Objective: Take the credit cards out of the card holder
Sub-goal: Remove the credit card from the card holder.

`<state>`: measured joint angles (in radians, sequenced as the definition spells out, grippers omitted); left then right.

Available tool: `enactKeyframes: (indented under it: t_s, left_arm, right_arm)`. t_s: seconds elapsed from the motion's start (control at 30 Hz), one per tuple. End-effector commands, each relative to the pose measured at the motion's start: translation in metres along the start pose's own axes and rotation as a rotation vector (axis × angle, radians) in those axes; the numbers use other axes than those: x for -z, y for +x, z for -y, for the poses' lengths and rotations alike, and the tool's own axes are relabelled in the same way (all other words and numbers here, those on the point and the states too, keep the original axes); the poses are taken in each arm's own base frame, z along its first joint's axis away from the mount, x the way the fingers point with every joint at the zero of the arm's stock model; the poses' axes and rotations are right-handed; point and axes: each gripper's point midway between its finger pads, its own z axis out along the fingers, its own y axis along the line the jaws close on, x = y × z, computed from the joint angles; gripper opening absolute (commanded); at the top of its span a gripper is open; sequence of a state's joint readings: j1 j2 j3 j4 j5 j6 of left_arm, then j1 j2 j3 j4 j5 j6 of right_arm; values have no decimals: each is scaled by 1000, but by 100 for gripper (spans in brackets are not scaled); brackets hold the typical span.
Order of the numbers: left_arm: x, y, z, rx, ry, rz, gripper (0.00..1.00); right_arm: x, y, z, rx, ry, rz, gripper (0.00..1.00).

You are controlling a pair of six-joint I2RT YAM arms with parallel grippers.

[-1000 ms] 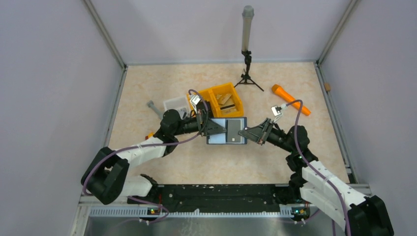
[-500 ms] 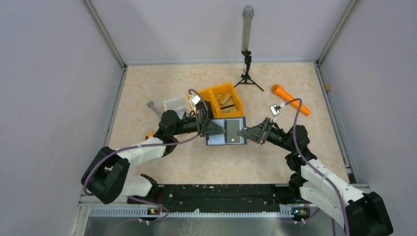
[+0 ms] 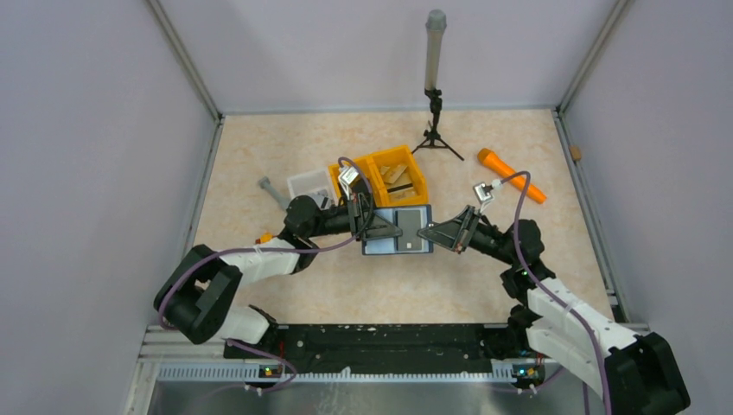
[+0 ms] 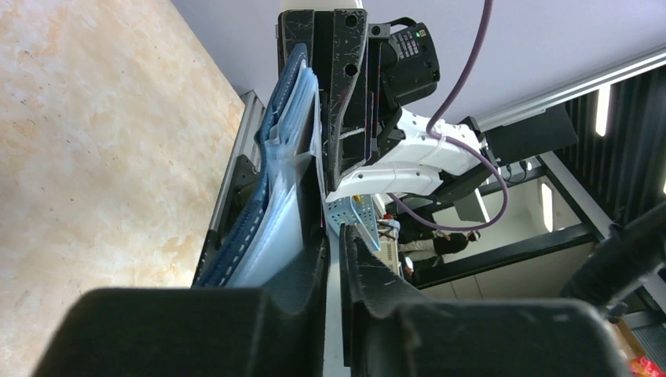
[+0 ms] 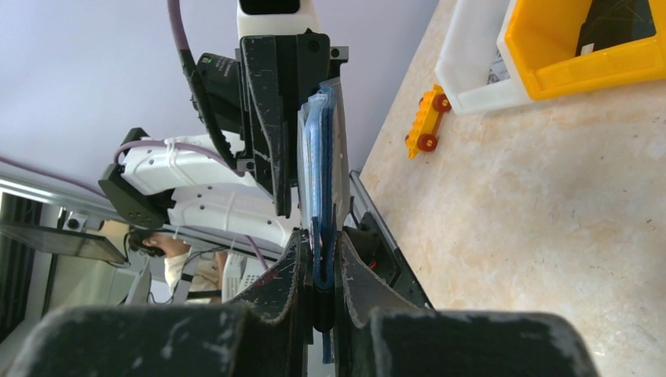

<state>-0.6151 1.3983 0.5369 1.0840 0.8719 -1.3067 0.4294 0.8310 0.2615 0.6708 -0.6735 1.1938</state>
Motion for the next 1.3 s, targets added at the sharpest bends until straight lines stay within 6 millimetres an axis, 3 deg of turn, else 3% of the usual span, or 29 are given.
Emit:
enactKeyframes:
  t_s: [0.0, 0.2, 0.43, 0.57, 0.77, 1.27]
  left_arm:
    - [-4, -3, 31, -107, 101, -10, 9]
    - [2, -3, 30, -110, 91, -2, 2]
    - [3, -1, 29, -111, 86, -6, 1]
    - [3, 0, 26, -108, 80, -9, 0]
    - [4, 0, 24, -106, 76, -11, 0]
    - [26, -6, 7, -114, -10, 21, 0]
  right_arm:
    - [0, -5, -8, 40, -32, 29, 1]
    - [5, -7, -17, 54, -58, 46, 20]
    - [9, -9, -24, 46, -108, 65, 24]
    - [10, -11, -27, 38, -131, 72, 23]
    - [10, -12, -22, 36, -112, 73, 0]
    - [19, -18, -15, 50, -70, 91, 0]
